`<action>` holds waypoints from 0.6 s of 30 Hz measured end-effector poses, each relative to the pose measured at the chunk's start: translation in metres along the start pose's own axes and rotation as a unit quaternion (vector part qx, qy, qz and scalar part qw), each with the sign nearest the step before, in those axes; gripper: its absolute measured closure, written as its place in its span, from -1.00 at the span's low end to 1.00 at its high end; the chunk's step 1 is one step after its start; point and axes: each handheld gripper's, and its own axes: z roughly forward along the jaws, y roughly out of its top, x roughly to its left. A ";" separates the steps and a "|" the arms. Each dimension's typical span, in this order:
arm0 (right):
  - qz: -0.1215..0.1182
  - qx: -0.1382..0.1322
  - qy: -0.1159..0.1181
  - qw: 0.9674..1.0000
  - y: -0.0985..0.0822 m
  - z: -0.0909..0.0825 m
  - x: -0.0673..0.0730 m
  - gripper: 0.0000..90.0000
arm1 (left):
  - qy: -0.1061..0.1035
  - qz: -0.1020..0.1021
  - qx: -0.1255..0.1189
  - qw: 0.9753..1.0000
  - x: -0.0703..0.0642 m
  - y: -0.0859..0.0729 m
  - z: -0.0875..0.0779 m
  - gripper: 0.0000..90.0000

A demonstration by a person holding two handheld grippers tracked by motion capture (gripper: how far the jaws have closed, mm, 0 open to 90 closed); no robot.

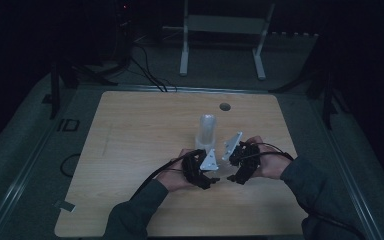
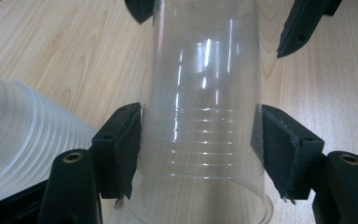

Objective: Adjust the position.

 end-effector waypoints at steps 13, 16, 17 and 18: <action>-0.008 0.002 0.016 1.000 0.001 0.006 0.002 -0.36 | -0.007 0.009 -0.016 1.000 -0.003 0.003 -0.003 -0.24; -0.008 0.000 0.021 1.000 0.000 0.006 0.002 -0.21 | -0.010 0.005 -0.020 1.000 -0.003 0.003 -0.004 -0.26; -0.008 0.000 0.021 1.000 -0.001 0.006 0.002 -0.18 | -0.011 0.004 -0.021 1.000 -0.003 0.003 -0.004 -0.26; -0.009 -0.001 0.022 1.000 -0.002 0.006 0.002 -0.16 | -0.009 0.005 -0.020 1.000 -0.003 0.003 -0.004 -0.27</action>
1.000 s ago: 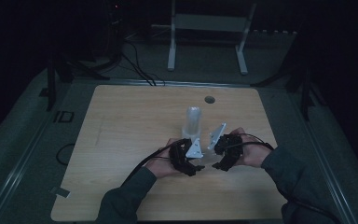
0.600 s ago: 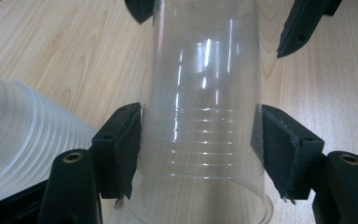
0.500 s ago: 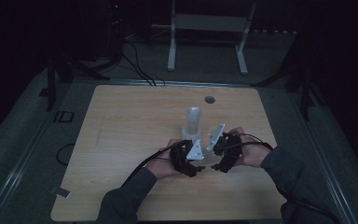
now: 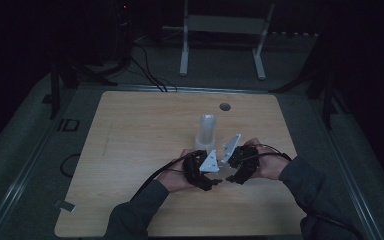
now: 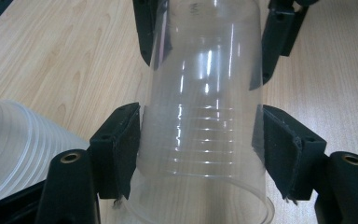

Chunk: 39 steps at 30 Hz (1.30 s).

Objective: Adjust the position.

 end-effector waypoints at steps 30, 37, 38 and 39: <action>0.076 -0.057 -0.018 0.995 -0.034 0.008 -0.002 -0.08 | 0.033 -0.068 -0.051 0.996 0.010 -0.012 -0.016 -0.53; 0.113 -0.082 -0.031 0.990 -0.045 0.013 0.000 -0.08 | 0.038 -0.091 -0.065 0.993 0.015 -0.019 -0.020 -0.48; 0.117 -0.086 -0.035 0.989 -0.046 0.014 0.000 -0.08 | 0.038 -0.092 -0.066 0.993 0.016 -0.019 -0.020 -0.47; 0.121 -0.088 -0.037 0.988 -0.047 0.015 0.001 -0.08 | 0.039 -0.093 -0.068 0.993 0.016 -0.020 -0.021 -0.47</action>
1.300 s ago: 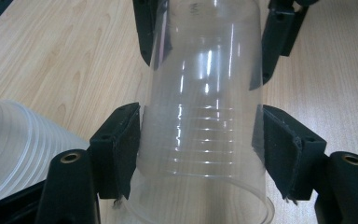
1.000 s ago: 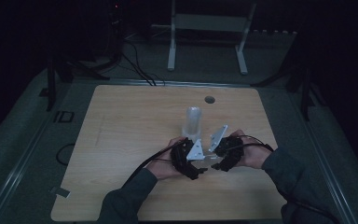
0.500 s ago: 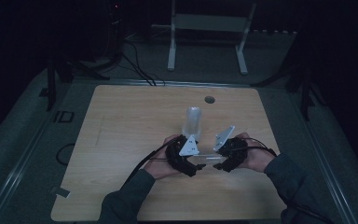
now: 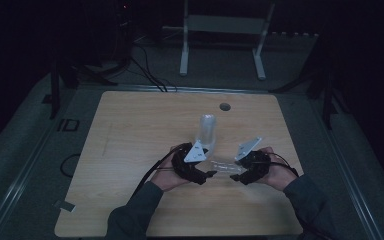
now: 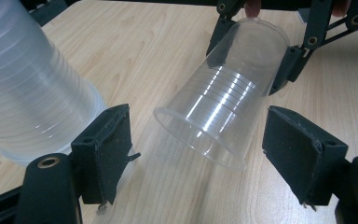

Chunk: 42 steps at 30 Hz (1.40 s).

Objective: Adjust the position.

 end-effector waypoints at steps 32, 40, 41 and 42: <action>0.127 -0.129 -0.057 0.982 -0.033 0.006 0.005 -0.08 | 0.015 -0.033 -0.016 0.999 0.001 -0.005 0.002 -0.47; 0.132 -0.156 -0.069 0.976 -0.033 0.009 0.010 -0.08 | 0.012 -0.040 -0.016 0.999 0.001 -0.008 0.005 -0.47; 0.134 -0.161 -0.071 0.975 -0.034 0.010 0.010 -0.08 | 0.012 -0.041 -0.016 0.999 0.001 -0.008 0.006 -0.47; 0.136 -0.163 -0.072 0.975 -0.034 0.010 0.011 -0.08 | 0.012 -0.041 -0.016 0.999 0.001 -0.008 0.006 -0.47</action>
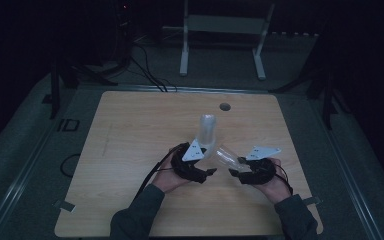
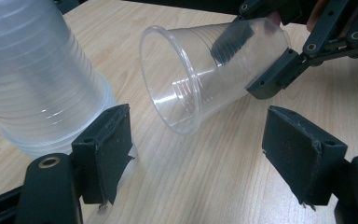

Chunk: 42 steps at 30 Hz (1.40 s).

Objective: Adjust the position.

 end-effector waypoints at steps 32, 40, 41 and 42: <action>0.041 -0.090 -0.003 0.995 -0.016 -0.006 0.005 -0.08 | -0.006 -0.036 -0.011 0.999 0.002 -0.001 0.007 -0.44; 0.038 -0.105 -0.003 0.994 -0.015 -0.008 0.006 -0.08 | -0.021 -0.056 -0.016 0.998 0.005 -0.003 0.009 -0.44; 0.038 -0.106 -0.003 0.994 -0.015 -0.008 0.006 -0.08 | -0.023 -0.057 -0.016 0.998 0.005 -0.003 0.010 -0.44; 0.038 -0.107 -0.003 0.994 -0.015 -0.008 0.007 -0.08 | -0.025 -0.059 -0.017 0.998 0.005 -0.003 0.010 -0.44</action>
